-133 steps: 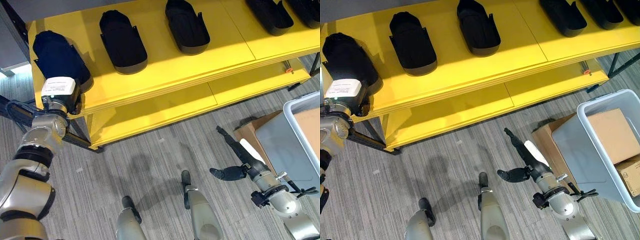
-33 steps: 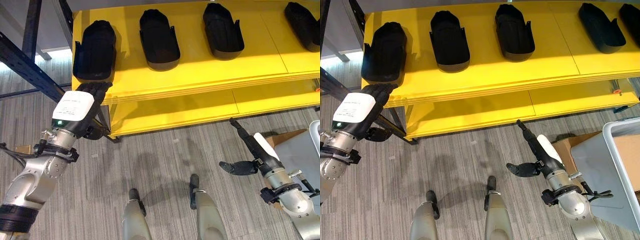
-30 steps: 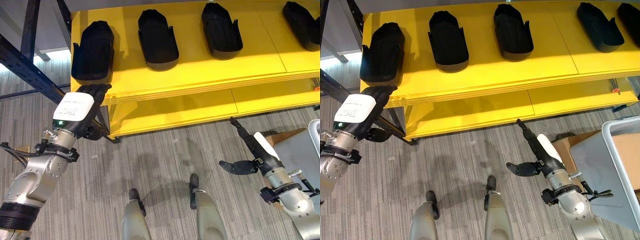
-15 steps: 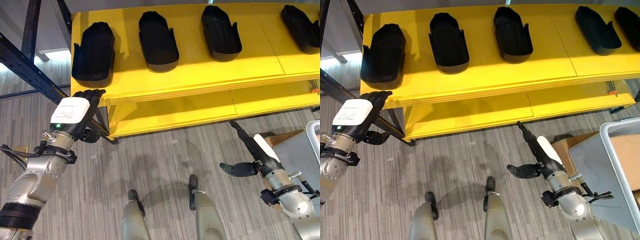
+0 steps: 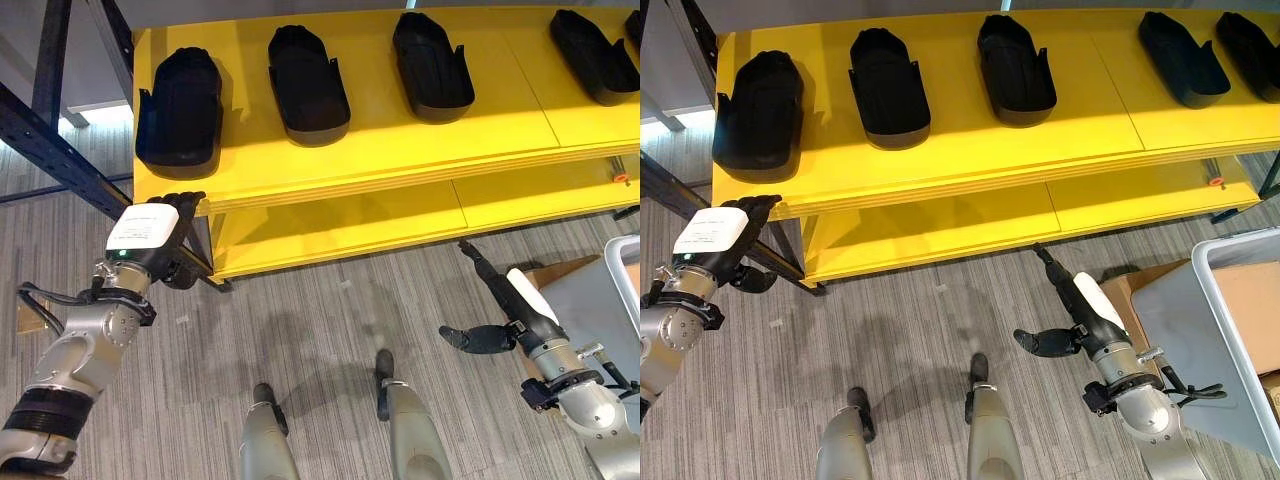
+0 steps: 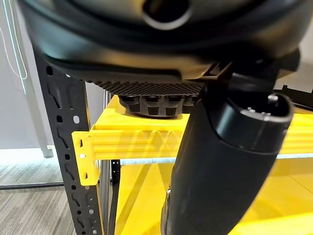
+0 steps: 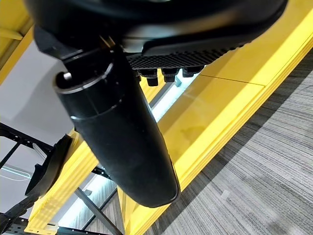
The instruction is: Move parts from the plastic box to the shelf.
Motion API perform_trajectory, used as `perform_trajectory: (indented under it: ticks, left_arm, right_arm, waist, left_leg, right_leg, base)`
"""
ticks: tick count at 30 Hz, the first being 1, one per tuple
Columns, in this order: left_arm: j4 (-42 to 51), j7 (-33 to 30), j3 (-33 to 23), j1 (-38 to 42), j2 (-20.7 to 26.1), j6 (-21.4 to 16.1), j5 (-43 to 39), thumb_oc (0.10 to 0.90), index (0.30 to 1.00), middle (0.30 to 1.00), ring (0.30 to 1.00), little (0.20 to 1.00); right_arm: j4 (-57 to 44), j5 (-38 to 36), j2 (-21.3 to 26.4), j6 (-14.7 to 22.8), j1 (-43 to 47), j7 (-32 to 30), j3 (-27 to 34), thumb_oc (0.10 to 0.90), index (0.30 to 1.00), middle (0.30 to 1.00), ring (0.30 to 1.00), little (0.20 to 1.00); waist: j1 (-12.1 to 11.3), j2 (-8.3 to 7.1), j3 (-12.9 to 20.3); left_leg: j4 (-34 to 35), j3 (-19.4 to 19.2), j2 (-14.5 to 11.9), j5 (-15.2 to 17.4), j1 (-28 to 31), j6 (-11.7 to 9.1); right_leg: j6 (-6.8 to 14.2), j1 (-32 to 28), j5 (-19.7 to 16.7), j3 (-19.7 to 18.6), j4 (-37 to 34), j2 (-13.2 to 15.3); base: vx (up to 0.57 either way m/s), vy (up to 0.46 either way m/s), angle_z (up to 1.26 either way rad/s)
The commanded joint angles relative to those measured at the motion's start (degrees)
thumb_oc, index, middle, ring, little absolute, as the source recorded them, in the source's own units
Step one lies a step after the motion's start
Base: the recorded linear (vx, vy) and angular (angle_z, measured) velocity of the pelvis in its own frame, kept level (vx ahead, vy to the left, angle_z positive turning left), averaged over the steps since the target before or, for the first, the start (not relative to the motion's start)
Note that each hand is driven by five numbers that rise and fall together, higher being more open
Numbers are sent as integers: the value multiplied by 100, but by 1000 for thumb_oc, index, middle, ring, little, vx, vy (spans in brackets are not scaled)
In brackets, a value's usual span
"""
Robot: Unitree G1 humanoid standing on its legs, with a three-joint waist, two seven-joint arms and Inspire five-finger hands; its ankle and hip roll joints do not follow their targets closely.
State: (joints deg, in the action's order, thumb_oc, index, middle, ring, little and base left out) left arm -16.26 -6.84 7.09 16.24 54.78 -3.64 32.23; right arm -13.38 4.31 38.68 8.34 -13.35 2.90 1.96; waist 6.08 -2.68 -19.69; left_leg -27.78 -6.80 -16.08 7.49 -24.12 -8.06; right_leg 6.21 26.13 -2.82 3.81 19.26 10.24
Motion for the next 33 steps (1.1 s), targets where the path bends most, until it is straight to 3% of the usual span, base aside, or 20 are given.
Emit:
perform_trajectory:
  ticks: [1, 33]
  left_arm:
    - [24, -415, 3, 654, 64, 23, 42, 900, 1000, 1000, 1000, 1000]
    - [-1236, -495, 618, 1635, 18, 214, -154, 900, 1000, 1000, 1000, 1000]
  right_arm:
    - [-604, -140, 118, 439, 263, -327, 331, 900, 1000, 1000, 1000, 1000]
    - [-572, -184, 171, 468, 143, -351, 308, 900, 1000, 1000, 1000, 1000]
  waist:
    - [75, -18, 394]
    - [189, -61, 439]
  left_leg:
    - [459, 44, 86, -304, 28, 251]
    - [409, 13, 50, -317, 11, 232]
  right_leg:
    - [144, -208, 754, -51, 515, 161]
    - [146, -170, 763, -69, 574, 132]
  base:
    - [0, 0, 0]
    - [0, 0, 0]
